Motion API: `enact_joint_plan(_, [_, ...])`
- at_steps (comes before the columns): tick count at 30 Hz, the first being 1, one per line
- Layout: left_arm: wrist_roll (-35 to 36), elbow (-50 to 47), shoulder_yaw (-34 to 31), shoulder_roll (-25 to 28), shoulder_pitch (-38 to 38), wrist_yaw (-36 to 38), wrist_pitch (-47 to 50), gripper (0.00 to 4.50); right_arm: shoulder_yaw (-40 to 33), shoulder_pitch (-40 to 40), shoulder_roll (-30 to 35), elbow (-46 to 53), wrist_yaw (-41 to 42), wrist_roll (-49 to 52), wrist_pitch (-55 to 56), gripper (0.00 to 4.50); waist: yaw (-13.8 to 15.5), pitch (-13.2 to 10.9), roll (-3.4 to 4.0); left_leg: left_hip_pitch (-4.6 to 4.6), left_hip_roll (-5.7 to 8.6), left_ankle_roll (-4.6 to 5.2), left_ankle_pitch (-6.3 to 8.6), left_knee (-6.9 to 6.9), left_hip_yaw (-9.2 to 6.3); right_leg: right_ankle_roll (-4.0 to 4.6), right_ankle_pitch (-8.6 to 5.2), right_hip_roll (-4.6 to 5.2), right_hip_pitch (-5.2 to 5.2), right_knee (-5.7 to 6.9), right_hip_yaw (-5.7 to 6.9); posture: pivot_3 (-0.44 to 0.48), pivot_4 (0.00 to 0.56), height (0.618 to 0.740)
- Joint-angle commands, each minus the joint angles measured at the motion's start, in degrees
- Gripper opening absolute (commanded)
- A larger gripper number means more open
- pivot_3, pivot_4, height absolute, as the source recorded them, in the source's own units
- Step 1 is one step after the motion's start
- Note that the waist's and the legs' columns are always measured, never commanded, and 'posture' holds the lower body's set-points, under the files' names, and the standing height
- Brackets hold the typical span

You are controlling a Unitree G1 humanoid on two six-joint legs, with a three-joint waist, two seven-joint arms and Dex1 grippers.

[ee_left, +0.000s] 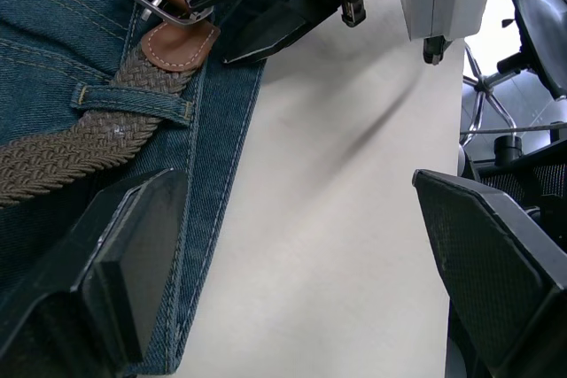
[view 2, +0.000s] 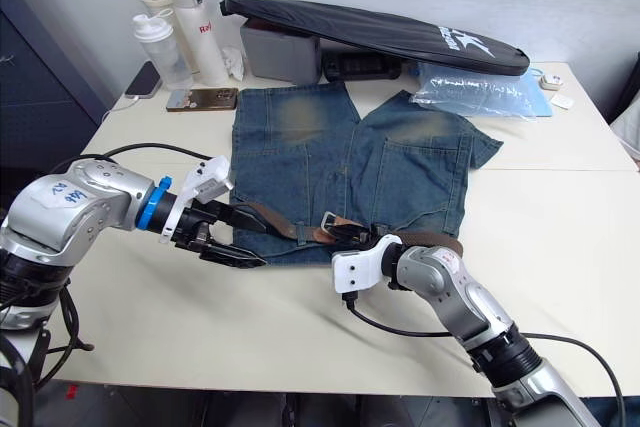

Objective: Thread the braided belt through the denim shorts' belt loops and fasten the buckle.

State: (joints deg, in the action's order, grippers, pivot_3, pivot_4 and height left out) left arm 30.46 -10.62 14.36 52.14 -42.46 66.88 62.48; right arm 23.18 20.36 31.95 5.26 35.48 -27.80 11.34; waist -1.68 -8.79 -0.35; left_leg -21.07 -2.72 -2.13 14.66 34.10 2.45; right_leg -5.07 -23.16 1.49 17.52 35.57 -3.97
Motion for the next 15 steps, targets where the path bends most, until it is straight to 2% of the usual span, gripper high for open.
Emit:
enact_joint_plan(1, [0.8, -0.4, -2.3, -0.3, -1.3, 0.2, -1.1, 4.5, -1.2, 0.0, 0.3, 0.5, -1.2, -0.4, 0.9, 1.61, 0.0, 0.0, -0.01, 0.0, 0.0, 0.0, 0.0, 0.0, 0.0, 0.0, 0.0, 0.0, 0.0, 0.0, 0.0, 0.0, 0.15, 0.74])
enact_joint_plan(15, [0.8, 0.5, -2.5, -1.0, -2.1, -0.4, -0.5, 4.5, -1.7, -0.9, 0.7, 2.3, -7.5, -5.1, 6.1, 1.61, 0.0, 0.0, 0.0, 0.0, 0.0, 0.0, 0.0, 0.05, 0.0, 0.0, 0.0, -0.01, 0.0, 0.02, -0.01, 0.0, 0.15, 0.74])
